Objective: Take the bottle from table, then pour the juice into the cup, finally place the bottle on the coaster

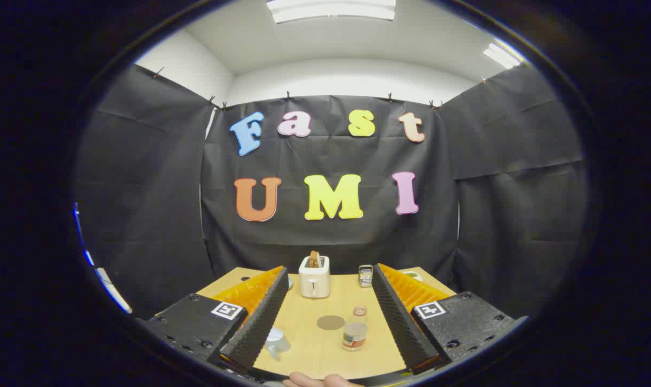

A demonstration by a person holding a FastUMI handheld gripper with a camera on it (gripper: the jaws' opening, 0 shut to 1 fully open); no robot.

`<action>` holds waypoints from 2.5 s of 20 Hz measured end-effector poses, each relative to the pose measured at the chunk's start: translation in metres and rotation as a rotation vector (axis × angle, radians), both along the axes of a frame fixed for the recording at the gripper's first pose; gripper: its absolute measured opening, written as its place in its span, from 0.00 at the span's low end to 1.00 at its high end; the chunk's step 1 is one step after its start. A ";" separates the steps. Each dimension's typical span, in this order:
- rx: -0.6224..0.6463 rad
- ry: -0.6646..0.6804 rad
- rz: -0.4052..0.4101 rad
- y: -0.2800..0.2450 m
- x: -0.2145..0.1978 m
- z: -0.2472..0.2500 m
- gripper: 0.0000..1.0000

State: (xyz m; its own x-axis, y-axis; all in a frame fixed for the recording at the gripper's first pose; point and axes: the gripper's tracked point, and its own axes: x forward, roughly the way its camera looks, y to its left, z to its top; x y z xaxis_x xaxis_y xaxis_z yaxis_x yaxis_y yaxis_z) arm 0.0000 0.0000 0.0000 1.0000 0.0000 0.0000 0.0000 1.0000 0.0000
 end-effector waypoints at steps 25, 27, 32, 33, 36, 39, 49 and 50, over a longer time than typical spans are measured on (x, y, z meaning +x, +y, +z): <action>-0.014 -0.037 0.010 -0.011 0.013 -0.024 1.00; -0.019 -0.037 0.010 -0.011 0.017 -0.033 1.00; 0.004 -0.046 0.030 -0.015 0.030 -0.059 1.00; 0.003 -0.046 0.033 -0.017 0.033 -0.066 1.00; -0.020 -0.033 0.014 -0.025 0.045 -0.091 1.00; -0.031 -0.013 -0.005 -0.033 0.057 -0.117 1.00; -0.041 0.038 -0.043 -0.053 0.098 -0.188 1.00; -0.037 0.038 -0.044 -0.055 0.102 -0.195 1.00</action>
State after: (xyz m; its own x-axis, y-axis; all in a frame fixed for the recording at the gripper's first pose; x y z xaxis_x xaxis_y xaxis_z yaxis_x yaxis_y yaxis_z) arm 0.1016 -0.0554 -0.1948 0.9983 -0.0446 -0.0368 0.0432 0.9984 -0.0375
